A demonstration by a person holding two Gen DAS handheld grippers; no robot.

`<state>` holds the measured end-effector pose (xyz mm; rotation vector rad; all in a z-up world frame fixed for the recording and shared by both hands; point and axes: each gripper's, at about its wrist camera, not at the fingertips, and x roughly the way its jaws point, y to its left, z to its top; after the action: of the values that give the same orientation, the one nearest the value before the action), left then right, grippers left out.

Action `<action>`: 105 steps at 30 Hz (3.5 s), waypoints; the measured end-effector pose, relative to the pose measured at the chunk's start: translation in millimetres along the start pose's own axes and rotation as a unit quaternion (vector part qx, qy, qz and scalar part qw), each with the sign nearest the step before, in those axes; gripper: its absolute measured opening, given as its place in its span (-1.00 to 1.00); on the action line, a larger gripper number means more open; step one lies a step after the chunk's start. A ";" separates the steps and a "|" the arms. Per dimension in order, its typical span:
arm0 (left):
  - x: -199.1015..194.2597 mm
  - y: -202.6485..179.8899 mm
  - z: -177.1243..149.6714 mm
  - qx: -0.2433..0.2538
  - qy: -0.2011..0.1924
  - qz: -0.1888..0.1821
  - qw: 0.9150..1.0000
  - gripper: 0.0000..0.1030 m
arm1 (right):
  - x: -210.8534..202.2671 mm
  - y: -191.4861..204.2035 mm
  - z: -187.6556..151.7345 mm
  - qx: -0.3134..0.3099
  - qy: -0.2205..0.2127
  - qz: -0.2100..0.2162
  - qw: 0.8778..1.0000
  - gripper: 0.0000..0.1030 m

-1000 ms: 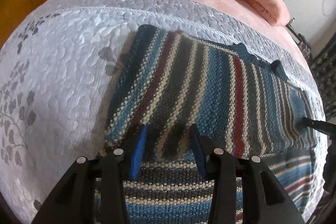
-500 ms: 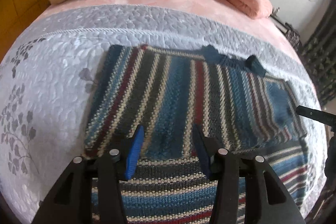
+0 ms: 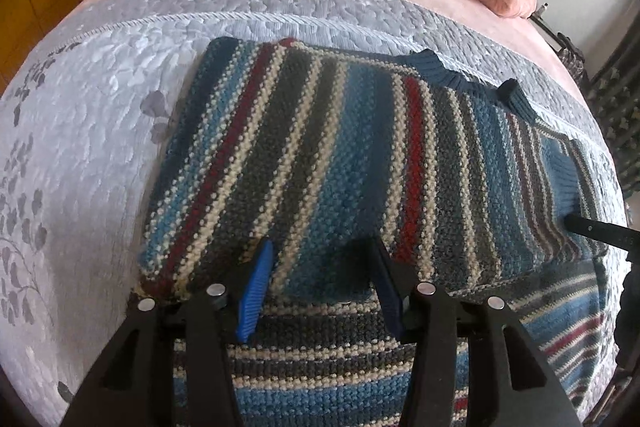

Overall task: Fold small clothes
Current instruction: 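Move both tools to the sweater hem, then grasp the ribbed sweater hem with the left gripper while the right gripper grasps it too, then lift the hem with both grippers and fold it up over the body toward the collar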

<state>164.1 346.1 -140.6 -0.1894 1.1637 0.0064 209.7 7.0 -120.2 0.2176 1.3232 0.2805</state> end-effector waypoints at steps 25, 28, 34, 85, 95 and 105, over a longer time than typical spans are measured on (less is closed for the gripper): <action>-132.9 72.7 -236.6 -0.020 0.117 0.004 0.993 0.26 | -133.2 -63.8 -298.4 0.058 0.000 -0.025 0.998 -0.04; -131.5 73.5 -252.8 -0.029 0.126 -0.005 0.992 0.26 | -126.9 -69.3 -317.6 0.068 0.011 -0.030 0.997 -0.04; -132.0 62.4 -266.8 -0.025 0.125 -0.017 0.992 0.26 | -115.6 -78.4 -333.1 0.086 0.018 -0.026 0.996 -0.04; -122.1 72.5 -192.9 -0.142 0.086 -0.190 0.968 -0.82 | -127.0 -69.0 -250.4 0.097 -0.017 0.135 0.986 -0.82; -65.6 81.5 -160.9 -0.163 0.129 -0.208 0.956 -0.72 | -73.2 -89.8 -201.5 0.143 0.037 0.144 0.978 -0.80; -78.8 109.2 -154.2 -0.197 0.133 -0.279 0.931 -0.40 | -66.5 -106.2 -192.0 0.152 0.063 0.167 0.972 -0.62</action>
<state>-19.1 437.5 -143.4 -0.8971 1.3354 -0.2969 16.6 -115.5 -137.1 0.6952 1.4509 0.3780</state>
